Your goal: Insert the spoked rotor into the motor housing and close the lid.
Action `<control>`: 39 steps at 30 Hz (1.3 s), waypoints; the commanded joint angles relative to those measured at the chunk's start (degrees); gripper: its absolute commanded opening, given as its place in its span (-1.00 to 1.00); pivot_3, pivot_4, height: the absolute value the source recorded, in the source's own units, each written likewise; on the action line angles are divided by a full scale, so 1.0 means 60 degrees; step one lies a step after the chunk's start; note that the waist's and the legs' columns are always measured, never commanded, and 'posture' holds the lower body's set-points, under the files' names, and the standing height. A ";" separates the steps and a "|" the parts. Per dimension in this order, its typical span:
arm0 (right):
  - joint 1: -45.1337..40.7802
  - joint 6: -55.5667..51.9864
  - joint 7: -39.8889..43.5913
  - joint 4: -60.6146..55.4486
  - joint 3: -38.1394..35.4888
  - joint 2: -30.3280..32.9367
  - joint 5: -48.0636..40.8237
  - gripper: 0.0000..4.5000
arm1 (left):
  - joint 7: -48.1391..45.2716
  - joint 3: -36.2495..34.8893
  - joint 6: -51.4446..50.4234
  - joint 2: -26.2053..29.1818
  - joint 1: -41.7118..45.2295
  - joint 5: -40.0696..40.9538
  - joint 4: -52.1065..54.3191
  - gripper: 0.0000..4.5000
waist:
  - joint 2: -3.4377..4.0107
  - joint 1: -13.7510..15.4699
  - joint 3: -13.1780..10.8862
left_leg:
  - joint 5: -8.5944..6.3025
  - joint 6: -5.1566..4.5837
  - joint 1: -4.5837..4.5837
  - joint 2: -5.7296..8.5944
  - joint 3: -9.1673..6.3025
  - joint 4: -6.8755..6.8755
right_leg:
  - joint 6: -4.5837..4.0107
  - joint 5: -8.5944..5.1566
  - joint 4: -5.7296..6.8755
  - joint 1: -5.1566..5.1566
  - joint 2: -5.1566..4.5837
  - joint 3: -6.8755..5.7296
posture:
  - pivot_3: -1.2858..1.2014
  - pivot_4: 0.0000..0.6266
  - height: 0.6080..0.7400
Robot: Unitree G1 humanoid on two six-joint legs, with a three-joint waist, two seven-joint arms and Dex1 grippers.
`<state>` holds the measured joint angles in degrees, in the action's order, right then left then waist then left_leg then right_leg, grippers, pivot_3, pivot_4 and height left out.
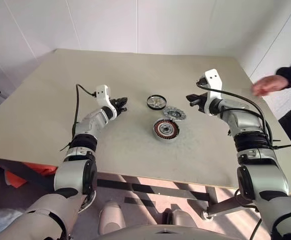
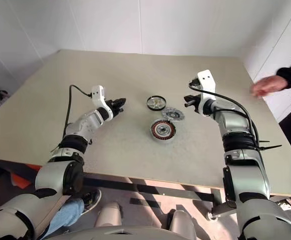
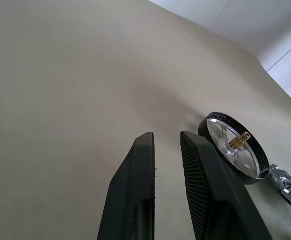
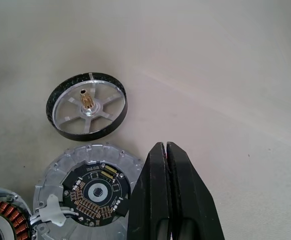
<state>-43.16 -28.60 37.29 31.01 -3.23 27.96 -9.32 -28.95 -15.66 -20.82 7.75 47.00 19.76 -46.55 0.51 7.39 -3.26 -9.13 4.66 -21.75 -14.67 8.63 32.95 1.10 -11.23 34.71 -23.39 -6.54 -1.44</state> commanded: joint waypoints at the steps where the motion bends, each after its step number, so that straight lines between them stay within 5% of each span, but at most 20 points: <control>1: 0.0158 -0.0243 -0.0113 -0.0840 -0.0390 0.0263 -0.0236 -1.00 | -0.0254 0.0236 -0.0261 -0.0018 -0.0099 0.0145 0.0880 -0.43 | 0.0000 -0.0002 0.0000 | 0.0000 0.0000 0.0001 0.0000 0.0000 0.0000 | 0.0000 0.0000 0.0001 0.0000 0.0000 0.0001 | 0.03 -1.00 1.00; 5: 0.0325 -0.0413 -0.0205 -0.1099 -0.0473 0.0338 -0.0235 -1.00 | -0.0059 0.0304 -0.0624 -0.0171 -0.0157 0.0221 0.1120 0.11 | 0.0000 -0.0027 0.0000 | -0.0001 -0.0002 0.0008 0.0000 0.0001 0.0000 | 0.0000 0.0000 0.0003 0.0000 0.0001 0.0004 | 0.03 -1.00 1.00; 39: 0.0392 -0.0406 -0.0392 -0.1299 -0.0346 0.0212 -0.0167 -1.00 | 0.0754 -0.0217 -0.0301 -0.0890 0.0655 0.0486 -0.0416 0.11 | 0.0000 -0.0039 0.0000 | 0.0000 -0.0001 0.0009 0.0002 0.0002 -0.0008 | 0.0001 0.0000 -0.0001 0.0000 0.0003 0.0005 | 0.03 -1.00 1.00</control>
<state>-40.26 -31.77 35.07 26.09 -4.51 28.92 -9.70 -23.04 -18.36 -24.63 2.47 48.83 23.57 -49.71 0.51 7.16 -3.26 -9.14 4.66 -21.70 -14.66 8.64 32.90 1.10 -11.23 34.70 -23.39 -6.53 -1.41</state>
